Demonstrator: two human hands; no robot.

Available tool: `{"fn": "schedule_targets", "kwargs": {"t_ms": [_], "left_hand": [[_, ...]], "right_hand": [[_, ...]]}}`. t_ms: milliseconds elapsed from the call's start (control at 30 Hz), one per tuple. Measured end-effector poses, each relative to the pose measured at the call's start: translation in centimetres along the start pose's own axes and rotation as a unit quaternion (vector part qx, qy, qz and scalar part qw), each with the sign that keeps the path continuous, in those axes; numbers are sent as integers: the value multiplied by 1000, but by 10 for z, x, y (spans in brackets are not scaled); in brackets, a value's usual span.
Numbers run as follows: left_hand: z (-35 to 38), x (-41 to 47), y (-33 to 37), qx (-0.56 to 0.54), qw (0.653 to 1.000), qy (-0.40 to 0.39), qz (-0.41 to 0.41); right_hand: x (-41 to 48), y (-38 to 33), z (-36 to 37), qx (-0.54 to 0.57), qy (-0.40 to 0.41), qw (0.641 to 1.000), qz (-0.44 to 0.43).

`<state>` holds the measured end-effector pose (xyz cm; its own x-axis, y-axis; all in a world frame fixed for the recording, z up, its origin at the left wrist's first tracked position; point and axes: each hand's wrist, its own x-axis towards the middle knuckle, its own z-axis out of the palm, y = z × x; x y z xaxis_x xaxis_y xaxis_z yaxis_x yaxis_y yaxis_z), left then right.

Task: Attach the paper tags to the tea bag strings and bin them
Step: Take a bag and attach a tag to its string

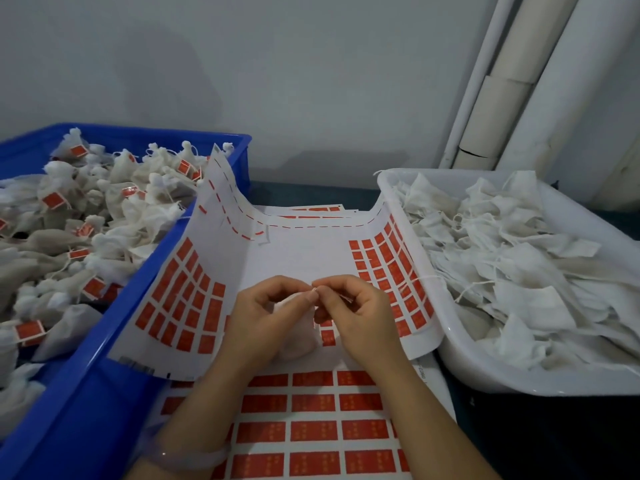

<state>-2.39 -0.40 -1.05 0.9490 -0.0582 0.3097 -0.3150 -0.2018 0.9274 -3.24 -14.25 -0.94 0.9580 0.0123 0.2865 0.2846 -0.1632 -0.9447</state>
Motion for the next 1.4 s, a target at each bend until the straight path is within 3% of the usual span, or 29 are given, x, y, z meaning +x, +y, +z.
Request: {"fn": "schedule_targets", "kwargs": {"t_ms": [600,1400], "left_hand": [[0,0,-6,36,999,6,10],[0,-2,-1,1,1000,17,-21]], "right_hand": [[-2,6,7,-23,-20,1000,5],[-1,5,11,7,36,999,9]]}}
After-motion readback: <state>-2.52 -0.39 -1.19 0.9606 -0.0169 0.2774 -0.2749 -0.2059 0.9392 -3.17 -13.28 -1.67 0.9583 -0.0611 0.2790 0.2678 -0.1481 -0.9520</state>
